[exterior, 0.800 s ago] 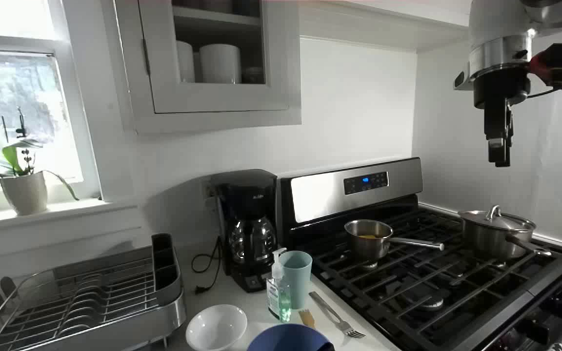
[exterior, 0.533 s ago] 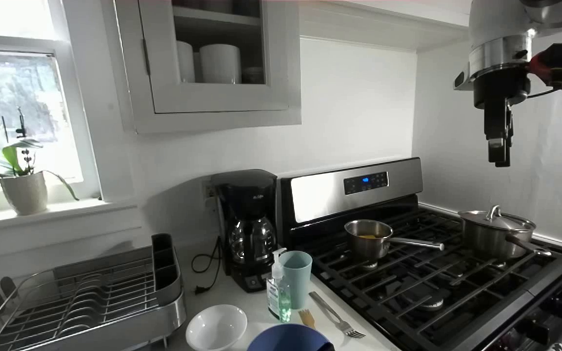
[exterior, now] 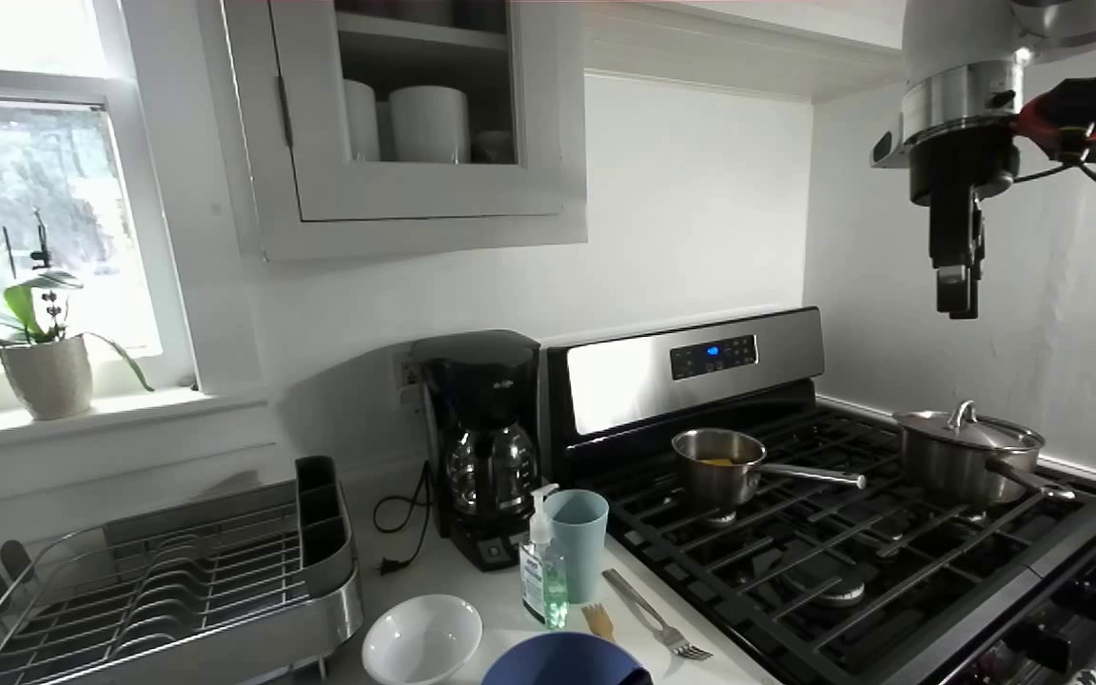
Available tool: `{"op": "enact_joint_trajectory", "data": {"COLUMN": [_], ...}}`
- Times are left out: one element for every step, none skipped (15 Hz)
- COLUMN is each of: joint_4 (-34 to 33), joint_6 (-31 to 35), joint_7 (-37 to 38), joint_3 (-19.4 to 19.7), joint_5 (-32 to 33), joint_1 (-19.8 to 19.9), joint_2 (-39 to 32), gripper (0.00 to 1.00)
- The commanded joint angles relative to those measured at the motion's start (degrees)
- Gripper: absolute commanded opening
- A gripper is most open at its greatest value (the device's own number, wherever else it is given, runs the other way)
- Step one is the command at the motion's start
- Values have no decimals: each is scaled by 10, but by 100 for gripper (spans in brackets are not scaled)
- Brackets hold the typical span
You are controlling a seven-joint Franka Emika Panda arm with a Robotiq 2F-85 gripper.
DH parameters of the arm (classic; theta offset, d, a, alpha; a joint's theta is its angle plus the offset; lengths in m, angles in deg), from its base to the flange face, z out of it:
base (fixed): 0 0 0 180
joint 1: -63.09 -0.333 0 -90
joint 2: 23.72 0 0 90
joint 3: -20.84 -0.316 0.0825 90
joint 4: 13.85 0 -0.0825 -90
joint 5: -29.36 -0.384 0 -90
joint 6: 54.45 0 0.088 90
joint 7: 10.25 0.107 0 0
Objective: Push the hand wash nozzle to pour soap in the grey cup
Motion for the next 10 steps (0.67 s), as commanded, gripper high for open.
{"op": "enact_joint_trajectory", "data": {"joint_4": [-100, -125, -153, -180, -200, -219, -234, -244, -254, -263], "joint_6": [9, 15, 14, 11, 19, 27, 34, 49, 60, 67], "joint_7": [27, 42, 58, 84, 111, 147, 185, 212, 237, 249], "joint_3": [-55, -73, -89, -107, -127, -146, -163, -180, -197, -219], "joint_5": [-16, -12, -18, -19, -13, -7, -8, -4, 4, 45], "joint_1": [-11, -11, -16, -17, -18, -17, -18, -22, -27, -30], "joint_2": [-105, -128, -154, -179, -199, -217, -232, -244, -257, -271], "gripper": [100, 100, 100, 100, 100, 100, 100, 100, 100, 100]}}
